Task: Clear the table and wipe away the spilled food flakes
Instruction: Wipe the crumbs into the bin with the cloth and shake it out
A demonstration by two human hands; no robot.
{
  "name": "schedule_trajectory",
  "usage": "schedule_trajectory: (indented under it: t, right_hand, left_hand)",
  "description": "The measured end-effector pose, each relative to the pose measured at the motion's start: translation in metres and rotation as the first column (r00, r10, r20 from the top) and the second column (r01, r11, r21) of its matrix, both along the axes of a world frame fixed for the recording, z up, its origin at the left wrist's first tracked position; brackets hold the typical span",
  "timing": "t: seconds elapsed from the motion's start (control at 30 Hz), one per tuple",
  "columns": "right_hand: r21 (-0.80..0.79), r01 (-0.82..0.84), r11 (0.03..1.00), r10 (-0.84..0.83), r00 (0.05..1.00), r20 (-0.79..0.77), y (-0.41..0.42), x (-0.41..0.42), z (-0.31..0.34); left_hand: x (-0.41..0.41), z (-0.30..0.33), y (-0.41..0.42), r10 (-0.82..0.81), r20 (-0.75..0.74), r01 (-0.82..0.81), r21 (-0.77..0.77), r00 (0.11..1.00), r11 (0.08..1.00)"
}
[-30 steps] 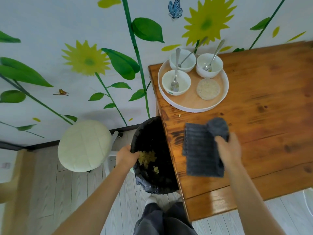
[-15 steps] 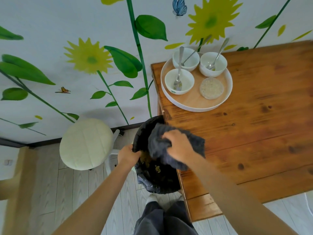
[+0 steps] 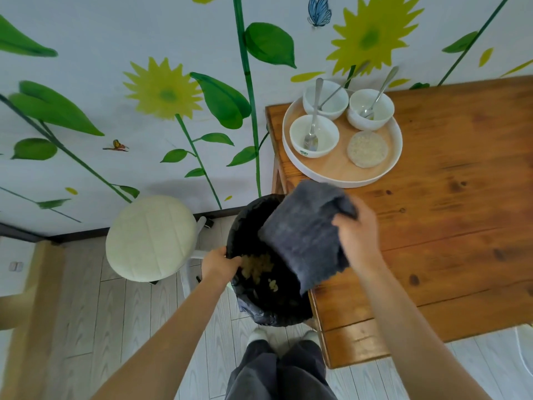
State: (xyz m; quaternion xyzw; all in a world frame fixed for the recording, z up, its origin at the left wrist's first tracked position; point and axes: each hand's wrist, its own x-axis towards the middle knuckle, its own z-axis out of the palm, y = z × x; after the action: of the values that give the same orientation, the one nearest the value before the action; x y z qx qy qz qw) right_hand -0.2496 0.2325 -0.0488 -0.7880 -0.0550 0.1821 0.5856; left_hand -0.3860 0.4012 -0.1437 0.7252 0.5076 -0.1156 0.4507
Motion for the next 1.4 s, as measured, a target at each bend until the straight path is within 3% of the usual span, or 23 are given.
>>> schedule_trajectory:
  t: [0.17,0.27,0.33,0.4,0.47,0.5,0.53,0.67,0.77,0.8,1.03,1.17,1.4]
  right_hand:
    - [0.331,0.349,0.877,-0.418,0.894,0.164,-0.047,0.021,0.028]
    - [0.334,0.41,0.849,-0.509,0.805,0.305,-0.074,0.024,0.025]
    - [0.072,0.446,0.892,-0.44,0.823,0.359,-0.083,0.02,0.012]
    - [-0.411,0.27,0.871,-0.184,0.954,0.235,-0.085,0.013,-0.017]
    - [-0.752,-0.039,0.658,0.072,0.997,0.012,-0.08,-0.007,-0.046]
    - [-0.812,-0.113,0.573,0.136,0.99,-0.042,-0.074,-0.021,-0.054]
    - [-0.817,-0.136,0.56,0.153,0.986,-0.059,-0.068,-0.034,-0.058]
    - [-0.599,-0.278,0.751,0.184,0.959,-0.214,-0.026,-0.087,-0.051]
    - [-0.276,-0.327,0.904,0.113,0.805,-0.582,0.01,-0.118,-0.053]
    - [-0.223,-0.313,0.923,0.111,0.773,-0.625,0.017,-0.124,-0.057]
    - [-0.009,-0.088,0.996,0.057,0.714,-0.698,0.018,-0.131,-0.051]
    - [-0.003,-0.072,0.997,0.045,0.654,-0.755,0.008,-0.135,-0.065]
    - [-0.164,-0.306,0.938,0.047,0.582,-0.812,-0.015,-0.158,-0.109]
  left_hand:
    - [-0.004,-0.001,0.002,0.03,0.0,-0.03,-0.03,1.0,0.999]
    - [-0.007,-0.004,0.002,0.05,0.007,-0.05,-0.045,0.999,0.998]
    - [-0.01,-0.007,0.003,0.06,0.01,-0.06,-0.053,0.998,0.997]
    - [-0.013,-0.009,0.003,0.068,0.01,-0.067,-0.062,0.998,0.996]
    - [-0.016,-0.012,0.003,0.08,0.019,-0.079,-0.072,0.997,0.994]
    - [-0.017,-0.014,0.003,0.084,0.017,-0.083,-0.071,0.996,0.994]
    - [-0.018,-0.014,0.002,0.083,0.015,-0.081,-0.068,0.996,0.994]
    - [-0.022,-0.014,-0.001,0.094,0.011,-0.093,-0.063,0.995,0.994]
    - [-0.028,-0.014,-0.003,0.109,0.017,-0.108,-0.055,0.994,0.993]
    - [-0.031,-0.012,-0.004,0.111,0.021,-0.11,-0.049,0.994,0.993]
    - [-0.088,-0.015,-0.011,0.322,0.034,-0.314,-0.145,0.946,0.938]
    - [-0.13,-0.024,-0.034,0.481,0.004,-0.472,-0.182,0.877,0.862]
    - [-0.205,-0.058,-0.109,0.74,-0.105,-0.744,-0.192,0.664,0.64]
